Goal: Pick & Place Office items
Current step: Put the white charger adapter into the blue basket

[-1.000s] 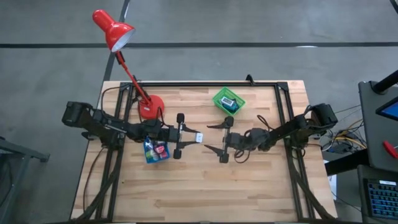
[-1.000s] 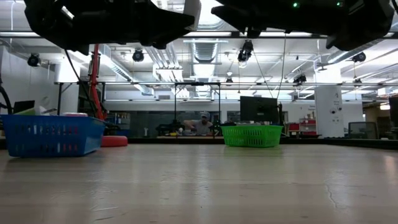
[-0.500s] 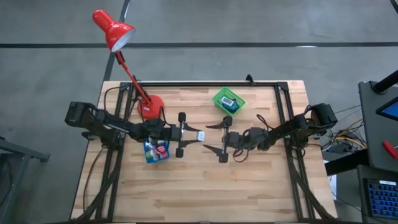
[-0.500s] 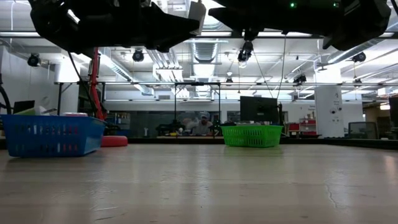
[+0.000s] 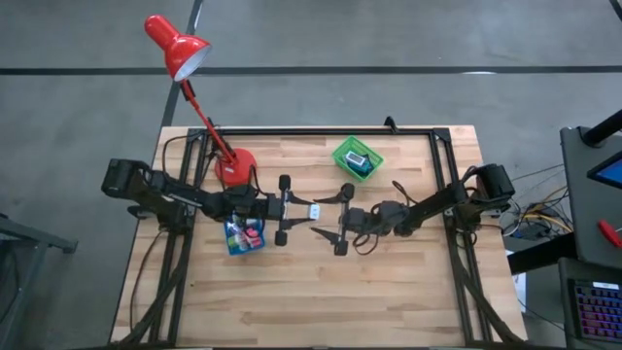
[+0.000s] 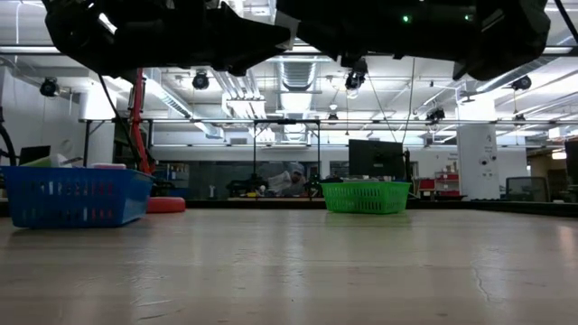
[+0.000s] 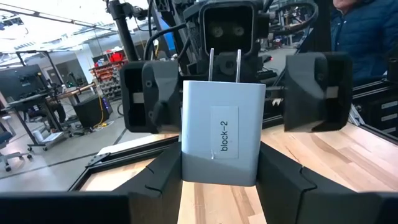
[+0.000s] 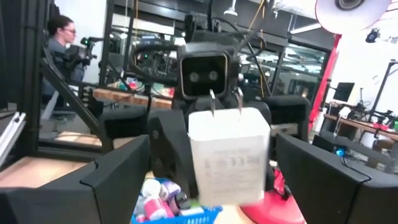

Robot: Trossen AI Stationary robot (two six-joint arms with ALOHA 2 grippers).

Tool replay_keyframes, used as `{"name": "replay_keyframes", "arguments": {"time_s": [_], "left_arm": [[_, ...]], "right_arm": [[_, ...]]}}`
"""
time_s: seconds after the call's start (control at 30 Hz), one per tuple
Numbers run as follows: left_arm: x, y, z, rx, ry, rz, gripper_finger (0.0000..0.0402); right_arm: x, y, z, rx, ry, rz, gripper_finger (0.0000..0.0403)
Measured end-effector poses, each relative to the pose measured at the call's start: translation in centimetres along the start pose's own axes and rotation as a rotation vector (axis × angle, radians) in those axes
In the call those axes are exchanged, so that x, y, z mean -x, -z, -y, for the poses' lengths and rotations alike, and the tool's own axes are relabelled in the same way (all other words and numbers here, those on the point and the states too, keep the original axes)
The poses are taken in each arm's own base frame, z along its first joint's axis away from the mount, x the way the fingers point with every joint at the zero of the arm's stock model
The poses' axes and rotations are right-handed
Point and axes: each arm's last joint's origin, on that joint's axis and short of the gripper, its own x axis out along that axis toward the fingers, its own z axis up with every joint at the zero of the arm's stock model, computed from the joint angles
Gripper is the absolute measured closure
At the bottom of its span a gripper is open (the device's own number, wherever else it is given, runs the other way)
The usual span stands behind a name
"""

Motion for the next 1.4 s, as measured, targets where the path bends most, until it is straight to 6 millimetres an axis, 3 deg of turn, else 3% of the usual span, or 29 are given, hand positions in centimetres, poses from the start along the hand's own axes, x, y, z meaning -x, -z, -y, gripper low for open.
{"name": "replay_keyframes", "arguments": {"time_s": [0.57,1.4], "left_arm": [[0.08,0.15,0.06,0.000,0.008,-0.006,0.0245],[0.08,0.08,0.02,0.010,0.007,0.001,0.0245]], "right_arm": [[-0.23,-0.03,0.55,-0.001,0.023,-0.014,0.0081],[-0.88,-0.30,0.59,0.014,0.014,-0.031,0.0229]]}}
